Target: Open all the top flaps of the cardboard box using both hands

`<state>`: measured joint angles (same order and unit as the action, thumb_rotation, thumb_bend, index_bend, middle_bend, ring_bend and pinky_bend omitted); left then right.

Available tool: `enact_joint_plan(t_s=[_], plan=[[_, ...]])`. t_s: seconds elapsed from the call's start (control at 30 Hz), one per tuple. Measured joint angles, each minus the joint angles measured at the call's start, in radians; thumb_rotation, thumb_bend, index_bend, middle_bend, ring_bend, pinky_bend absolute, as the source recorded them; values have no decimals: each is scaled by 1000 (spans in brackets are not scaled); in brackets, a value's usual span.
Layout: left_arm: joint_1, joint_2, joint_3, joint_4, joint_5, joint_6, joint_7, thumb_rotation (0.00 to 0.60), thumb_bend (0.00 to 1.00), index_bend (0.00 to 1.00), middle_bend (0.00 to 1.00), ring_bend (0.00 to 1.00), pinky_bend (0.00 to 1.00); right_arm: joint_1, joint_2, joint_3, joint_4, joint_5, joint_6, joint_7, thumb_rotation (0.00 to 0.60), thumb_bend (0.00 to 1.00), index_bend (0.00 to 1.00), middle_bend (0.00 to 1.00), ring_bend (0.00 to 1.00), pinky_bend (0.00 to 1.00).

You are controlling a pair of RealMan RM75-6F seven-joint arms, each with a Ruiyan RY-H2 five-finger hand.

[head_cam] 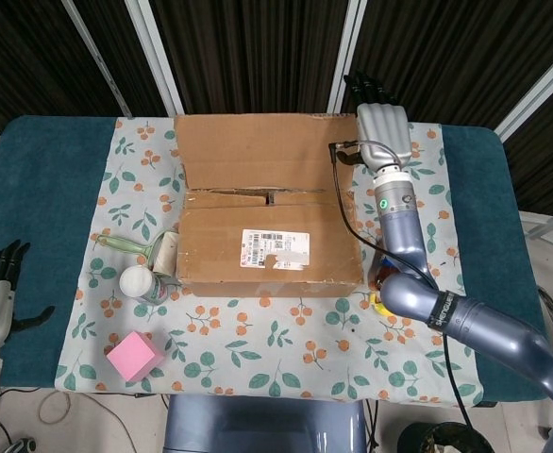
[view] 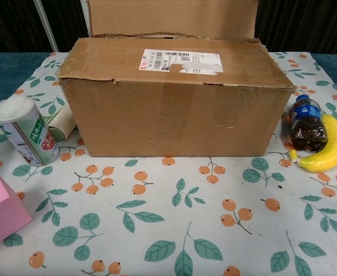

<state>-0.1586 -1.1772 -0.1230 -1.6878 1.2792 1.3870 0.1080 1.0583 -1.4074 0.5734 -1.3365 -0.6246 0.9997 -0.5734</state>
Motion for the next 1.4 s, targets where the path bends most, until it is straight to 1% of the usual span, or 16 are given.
enact_joint_plan(t_s=[0.17,0.27,0.43,0.57,0.67,0.77,0.87,0.93,1.0,1.1,1.13,1.2,1.3,1.33,1.4], plan=[[0,-2,0,-3,1,2,4,600,134,0,0,0,0,2,2,-9,8,12,-9,23,600,220,0,0,0,209],[-2,-3,-1,-1,-4,0,5,600,134,0,0,0,0,-1,9,-11,-14,9,-7,46,600,248,0,0,0,209],[-3,-3,-1,5,-9,-2,13,600,134,0,0,0,0,-36,53,-42,-111,-21,18,51,600,258,0,0,0,209],[0,-7,-5,9,-19,5,15,600,134,0,0,0,0,-103,113,-81,-222,-56,62,60,600,258,0,0,0,209],[-1,-9,-6,12,-22,3,21,600,134,0,0,0,0,-187,168,-123,-311,-109,120,86,600,246,0,0,0,209],[-1,-11,-4,15,-20,4,28,600,134,0,0,0,0,-286,216,-177,-384,-194,199,127,600,228,0,0,0,209],[-3,-15,-1,20,-17,3,42,600,134,0,0,0,0,-397,256,-250,-434,-302,289,175,600,218,0,0,0,209],[-6,-18,0,26,-15,3,54,600,134,0,0,0,0,-473,279,-310,-457,-386,351,202,600,215,0,0,0,209],[-8,-23,2,34,-10,4,66,600,134,0,0,0,0,-549,297,-374,-470,-472,419,226,600,214,0,0,0,209],[-10,-27,5,39,8,12,75,600,134,0,0,0,0,-652,313,-451,-477,-565,512,263,600,214,0,0,0,209],[-11,-26,6,38,14,14,78,600,134,0,0,0,0,-678,315,-469,-475,-586,532,275,600,214,0,0,0,209],[-12,-24,10,34,30,18,87,600,135,0,0,0,0,-725,317,-500,-460,-624,563,307,600,214,0,0,0,209],[-17,-9,18,13,51,19,114,600,161,0,0,0,0,-759,311,-518,-415,-654,580,351,600,214,0,0,0,209],[-20,-1,19,-1,54,15,121,600,178,0,0,0,0,-768,308,-521,-400,-663,584,364,600,214,0,0,0,209],[-25,12,21,-26,55,7,129,600,256,0,0,0,0,-786,297,-526,-369,-684,594,391,600,214,0,0,0,209]])
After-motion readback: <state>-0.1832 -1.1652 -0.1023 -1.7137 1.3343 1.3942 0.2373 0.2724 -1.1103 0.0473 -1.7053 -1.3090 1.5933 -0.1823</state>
